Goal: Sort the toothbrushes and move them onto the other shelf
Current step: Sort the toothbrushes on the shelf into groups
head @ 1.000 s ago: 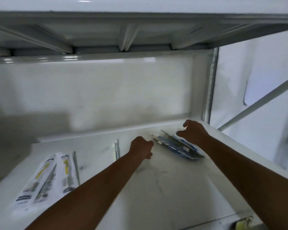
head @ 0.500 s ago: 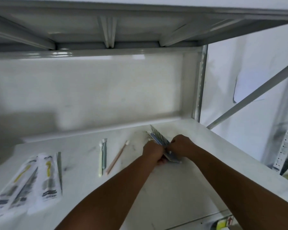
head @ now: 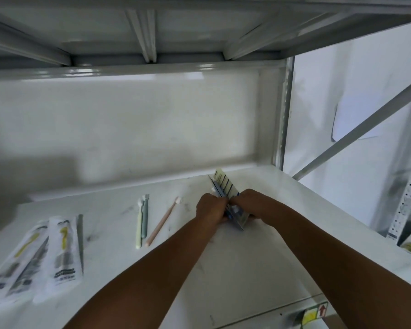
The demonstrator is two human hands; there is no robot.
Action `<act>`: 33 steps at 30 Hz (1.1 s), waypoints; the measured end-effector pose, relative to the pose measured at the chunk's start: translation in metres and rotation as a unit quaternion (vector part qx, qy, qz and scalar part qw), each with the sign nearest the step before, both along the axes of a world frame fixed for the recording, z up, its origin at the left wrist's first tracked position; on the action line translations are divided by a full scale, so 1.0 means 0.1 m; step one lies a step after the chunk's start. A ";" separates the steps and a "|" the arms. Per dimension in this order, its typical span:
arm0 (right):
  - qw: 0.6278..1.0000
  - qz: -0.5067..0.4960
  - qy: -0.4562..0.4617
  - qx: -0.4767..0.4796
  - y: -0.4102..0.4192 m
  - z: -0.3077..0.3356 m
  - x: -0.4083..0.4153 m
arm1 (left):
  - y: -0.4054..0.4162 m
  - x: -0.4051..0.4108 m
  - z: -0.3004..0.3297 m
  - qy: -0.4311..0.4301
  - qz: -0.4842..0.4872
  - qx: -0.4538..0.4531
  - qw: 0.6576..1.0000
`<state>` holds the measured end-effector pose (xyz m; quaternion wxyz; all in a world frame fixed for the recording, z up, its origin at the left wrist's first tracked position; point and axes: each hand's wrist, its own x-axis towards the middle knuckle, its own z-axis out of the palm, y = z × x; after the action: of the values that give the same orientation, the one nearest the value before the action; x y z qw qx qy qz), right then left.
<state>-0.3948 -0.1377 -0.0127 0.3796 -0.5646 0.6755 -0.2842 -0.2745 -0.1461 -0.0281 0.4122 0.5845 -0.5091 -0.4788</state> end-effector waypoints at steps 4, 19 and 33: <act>0.999 0.034 -0.034 -0.023 0.07 -0.03 -0.04 | 0.11 0.04 0.08 0.020 -0.004 -0.021 1.000; 0.974 0.031 -0.225 -0.014 0.22 -0.02 -0.14 | 0.14 0.01 0.10 0.128 -0.024 -0.007 0.991; 0.994 -0.087 0.058 -0.027 0.35 0.16 -0.33 | 0.09 0.08 0.19 0.061 0.043 -0.010 0.997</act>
<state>-0.4279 -0.1027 0.0037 0.2982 -0.5289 0.7354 -0.3009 -0.2669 -0.1375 -0.0090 0.4685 0.5716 -0.4621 -0.4902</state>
